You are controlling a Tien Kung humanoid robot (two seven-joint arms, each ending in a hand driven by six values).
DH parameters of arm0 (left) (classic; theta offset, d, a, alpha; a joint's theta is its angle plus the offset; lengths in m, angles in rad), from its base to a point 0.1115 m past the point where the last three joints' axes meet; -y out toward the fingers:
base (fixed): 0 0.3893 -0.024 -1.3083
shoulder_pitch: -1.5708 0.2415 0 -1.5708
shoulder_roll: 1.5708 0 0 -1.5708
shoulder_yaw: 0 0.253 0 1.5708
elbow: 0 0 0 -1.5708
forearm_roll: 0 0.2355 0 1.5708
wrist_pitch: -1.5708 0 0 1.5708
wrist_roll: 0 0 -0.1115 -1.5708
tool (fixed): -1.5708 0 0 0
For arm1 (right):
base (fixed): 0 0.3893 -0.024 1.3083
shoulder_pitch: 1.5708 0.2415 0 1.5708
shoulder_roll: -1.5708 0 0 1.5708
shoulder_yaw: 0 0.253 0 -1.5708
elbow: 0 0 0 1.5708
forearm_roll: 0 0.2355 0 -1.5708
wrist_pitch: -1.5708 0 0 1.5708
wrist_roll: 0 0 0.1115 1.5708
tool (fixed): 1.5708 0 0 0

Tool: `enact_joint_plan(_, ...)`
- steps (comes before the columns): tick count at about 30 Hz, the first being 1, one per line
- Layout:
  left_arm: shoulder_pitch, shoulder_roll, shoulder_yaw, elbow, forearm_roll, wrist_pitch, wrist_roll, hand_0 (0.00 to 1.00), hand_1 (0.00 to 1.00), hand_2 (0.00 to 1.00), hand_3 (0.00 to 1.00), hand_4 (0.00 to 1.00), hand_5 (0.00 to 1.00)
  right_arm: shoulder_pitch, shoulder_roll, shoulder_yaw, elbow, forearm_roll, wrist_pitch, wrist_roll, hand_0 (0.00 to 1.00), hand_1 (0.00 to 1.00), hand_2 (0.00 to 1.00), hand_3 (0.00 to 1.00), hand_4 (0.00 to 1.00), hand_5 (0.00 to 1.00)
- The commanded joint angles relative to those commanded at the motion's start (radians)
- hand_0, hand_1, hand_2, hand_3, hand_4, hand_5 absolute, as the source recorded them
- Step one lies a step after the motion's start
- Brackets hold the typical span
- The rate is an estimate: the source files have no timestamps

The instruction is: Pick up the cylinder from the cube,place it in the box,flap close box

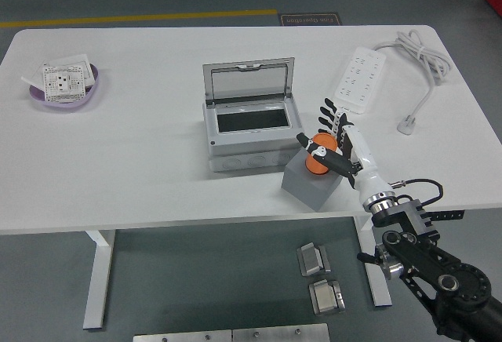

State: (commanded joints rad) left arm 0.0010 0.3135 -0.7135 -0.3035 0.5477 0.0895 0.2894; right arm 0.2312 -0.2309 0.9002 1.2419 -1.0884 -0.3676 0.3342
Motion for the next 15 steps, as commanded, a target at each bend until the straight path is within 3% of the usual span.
enact_joint_plan(5,-0.001,0.000,-0.001,0.000,0.002,0.000,0.000,0.727,0.726,0.599,0.793,0.789,0.362,0.001,0.000,-0.007,0.003,-0.009,-0.005,-0.008,0.821,0.887,0.904,0.960,0.746,0.168)
enact_joint_plan(6,-0.002,0.000,-0.002,-0.001,0.002,0.000,0.000,0.727,0.726,0.599,0.793,0.789,0.362,0.001,0.000,-0.008,0.004,-0.008,-0.005,-0.009,0.799,0.860,0.885,0.927,0.535,0.002)
enact_joint_plan(15,-0.001,-0.001,0.000,0.000,0.003,0.000,0.000,0.727,0.726,0.599,0.793,0.789,0.362,0.002,0.003,-0.016,-0.001,0.002,0.006,-0.010,0.798,0.855,0.878,0.915,0.534,0.002)
